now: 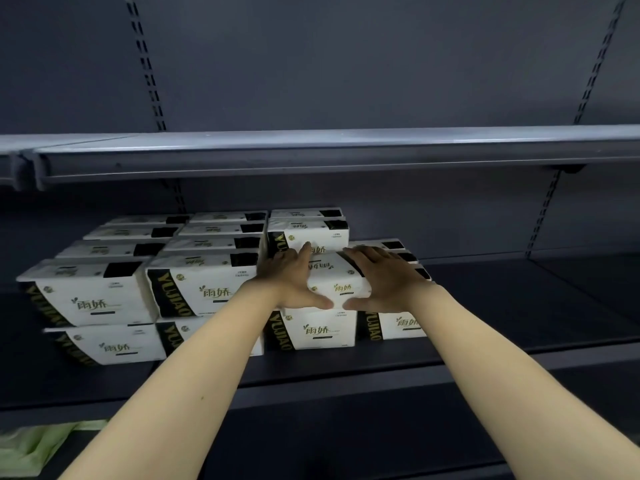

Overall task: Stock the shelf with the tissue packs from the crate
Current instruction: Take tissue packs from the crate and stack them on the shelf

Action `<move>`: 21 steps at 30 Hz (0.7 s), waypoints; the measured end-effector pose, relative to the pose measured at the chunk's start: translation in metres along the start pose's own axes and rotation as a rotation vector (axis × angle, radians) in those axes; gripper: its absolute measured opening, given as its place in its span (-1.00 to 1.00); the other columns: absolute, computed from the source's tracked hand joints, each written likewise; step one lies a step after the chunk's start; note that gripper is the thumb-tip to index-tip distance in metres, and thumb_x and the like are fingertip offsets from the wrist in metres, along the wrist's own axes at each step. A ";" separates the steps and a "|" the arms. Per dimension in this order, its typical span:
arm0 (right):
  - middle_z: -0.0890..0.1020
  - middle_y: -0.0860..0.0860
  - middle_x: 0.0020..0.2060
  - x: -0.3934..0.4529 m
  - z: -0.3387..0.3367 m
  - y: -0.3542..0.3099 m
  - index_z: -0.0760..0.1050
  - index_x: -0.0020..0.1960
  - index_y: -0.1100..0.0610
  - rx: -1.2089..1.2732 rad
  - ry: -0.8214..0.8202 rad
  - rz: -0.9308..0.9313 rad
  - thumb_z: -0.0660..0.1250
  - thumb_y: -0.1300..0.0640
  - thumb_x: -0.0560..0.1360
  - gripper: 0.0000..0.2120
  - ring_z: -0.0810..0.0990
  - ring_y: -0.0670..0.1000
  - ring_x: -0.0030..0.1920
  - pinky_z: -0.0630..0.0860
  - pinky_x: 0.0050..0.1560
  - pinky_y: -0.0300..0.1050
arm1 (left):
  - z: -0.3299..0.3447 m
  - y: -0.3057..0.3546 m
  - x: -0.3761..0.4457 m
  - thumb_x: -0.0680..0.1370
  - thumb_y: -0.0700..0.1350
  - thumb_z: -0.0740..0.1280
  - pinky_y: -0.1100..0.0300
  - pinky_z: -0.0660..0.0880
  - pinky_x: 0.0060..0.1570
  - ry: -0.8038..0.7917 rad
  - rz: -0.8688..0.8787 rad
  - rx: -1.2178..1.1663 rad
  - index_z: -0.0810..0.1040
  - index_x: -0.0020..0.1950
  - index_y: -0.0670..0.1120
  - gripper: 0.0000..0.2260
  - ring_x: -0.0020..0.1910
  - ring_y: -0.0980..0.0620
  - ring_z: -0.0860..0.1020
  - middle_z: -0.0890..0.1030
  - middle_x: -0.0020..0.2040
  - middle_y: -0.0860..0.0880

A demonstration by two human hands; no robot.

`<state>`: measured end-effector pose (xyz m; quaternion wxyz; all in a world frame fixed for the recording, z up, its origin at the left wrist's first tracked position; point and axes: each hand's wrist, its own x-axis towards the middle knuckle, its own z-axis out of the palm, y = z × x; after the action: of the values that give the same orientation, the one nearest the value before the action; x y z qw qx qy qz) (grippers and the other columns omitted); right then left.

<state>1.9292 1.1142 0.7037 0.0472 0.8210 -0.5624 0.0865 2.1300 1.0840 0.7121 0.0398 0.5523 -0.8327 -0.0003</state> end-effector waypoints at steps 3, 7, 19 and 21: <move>0.16 -0.02 0.48 -0.003 0.002 0.004 -0.03 0.53 0.01 0.010 0.025 0.010 0.30 -0.33 0.39 -0.10 0.15 0.07 0.46 0.18 0.42 0.13 | -0.004 0.007 -0.002 0.31 0.38 0.37 0.00 0.19 0.37 0.017 0.007 0.041 0.00 0.53 -0.05 -0.01 0.42 -0.13 0.24 0.25 0.47 -0.11; 0.18 0.00 0.47 -0.007 0.000 0.009 -0.02 0.52 0.04 -0.027 0.042 0.057 0.28 -0.33 0.40 -0.12 0.18 0.08 0.45 0.20 0.39 0.09 | -0.012 0.010 0.000 0.33 0.37 0.38 -0.01 0.27 0.36 -0.036 0.040 -0.042 -0.01 0.55 -0.04 -0.02 0.42 -0.12 0.25 0.27 0.47 -0.07; 0.33 0.05 0.29 -0.014 -0.002 -0.006 0.23 0.37 0.14 -0.011 0.179 0.218 0.39 -0.04 0.44 -0.39 0.35 0.08 0.29 0.37 0.22 -0.03 | -0.019 0.001 -0.024 0.42 -0.12 0.44 0.10 0.14 0.44 -0.153 0.181 0.061 -0.21 0.56 0.01 -0.04 0.51 -0.08 0.04 0.01 0.56 -0.02; 0.36 0.07 0.28 -0.017 -0.002 -0.011 0.26 0.33 0.16 -0.013 0.171 0.226 0.34 0.04 0.48 -0.50 0.35 0.09 0.29 0.40 0.15 -0.07 | -0.019 0.001 -0.027 0.46 -0.23 0.34 0.19 0.23 0.33 -0.122 0.179 -0.027 -0.18 0.56 -0.01 -0.13 0.47 -0.08 0.15 0.10 0.53 -0.05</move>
<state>1.9332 1.1339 0.7025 0.0902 0.7416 -0.6459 0.1570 2.1407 1.1100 0.7290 -0.0039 0.4741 -0.8795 -0.0417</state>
